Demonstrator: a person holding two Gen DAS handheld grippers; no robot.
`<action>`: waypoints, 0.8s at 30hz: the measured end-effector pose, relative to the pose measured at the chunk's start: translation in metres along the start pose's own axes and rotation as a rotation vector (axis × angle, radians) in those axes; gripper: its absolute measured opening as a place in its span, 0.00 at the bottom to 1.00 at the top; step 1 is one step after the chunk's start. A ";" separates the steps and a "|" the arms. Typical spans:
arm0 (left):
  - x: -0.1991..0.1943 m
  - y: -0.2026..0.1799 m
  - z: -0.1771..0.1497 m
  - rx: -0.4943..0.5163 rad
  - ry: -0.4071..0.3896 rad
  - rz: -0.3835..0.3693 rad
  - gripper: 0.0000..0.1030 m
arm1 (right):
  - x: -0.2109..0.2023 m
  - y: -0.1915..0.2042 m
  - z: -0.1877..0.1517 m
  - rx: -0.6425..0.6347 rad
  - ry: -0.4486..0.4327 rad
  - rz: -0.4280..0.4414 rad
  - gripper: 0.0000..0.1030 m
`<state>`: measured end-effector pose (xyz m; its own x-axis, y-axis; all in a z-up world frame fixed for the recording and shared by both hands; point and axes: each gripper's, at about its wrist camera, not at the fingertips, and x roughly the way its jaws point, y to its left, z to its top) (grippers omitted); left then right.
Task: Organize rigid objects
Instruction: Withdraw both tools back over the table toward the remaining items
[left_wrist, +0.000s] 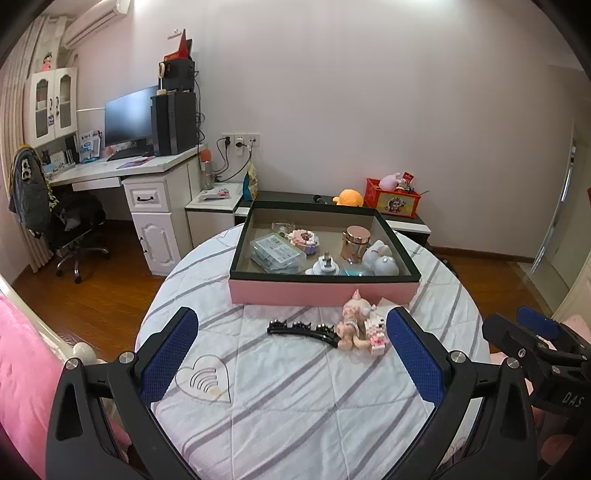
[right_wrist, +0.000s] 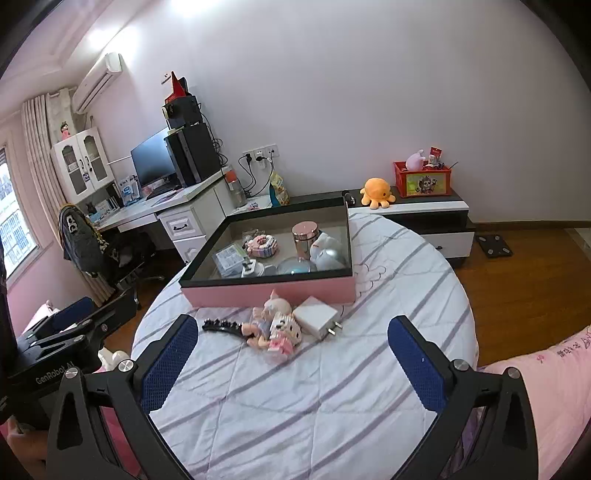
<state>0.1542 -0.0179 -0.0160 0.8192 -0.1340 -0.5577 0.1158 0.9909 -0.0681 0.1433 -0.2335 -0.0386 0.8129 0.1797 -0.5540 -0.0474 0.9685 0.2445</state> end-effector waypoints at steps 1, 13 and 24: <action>-0.003 0.000 -0.003 -0.001 0.001 0.001 1.00 | -0.001 0.001 -0.002 0.000 0.004 0.004 1.00; -0.017 0.009 -0.013 -0.012 0.007 0.013 1.00 | -0.014 0.016 -0.007 -0.028 -0.005 0.022 1.00; -0.019 0.008 -0.013 -0.010 0.006 0.011 1.00 | -0.016 0.019 -0.008 -0.037 -0.006 0.021 1.00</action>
<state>0.1322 -0.0070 -0.0172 0.8167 -0.1234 -0.5637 0.1012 0.9924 -0.0705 0.1244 -0.2170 -0.0312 0.8149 0.1995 -0.5442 -0.0862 0.9702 0.2265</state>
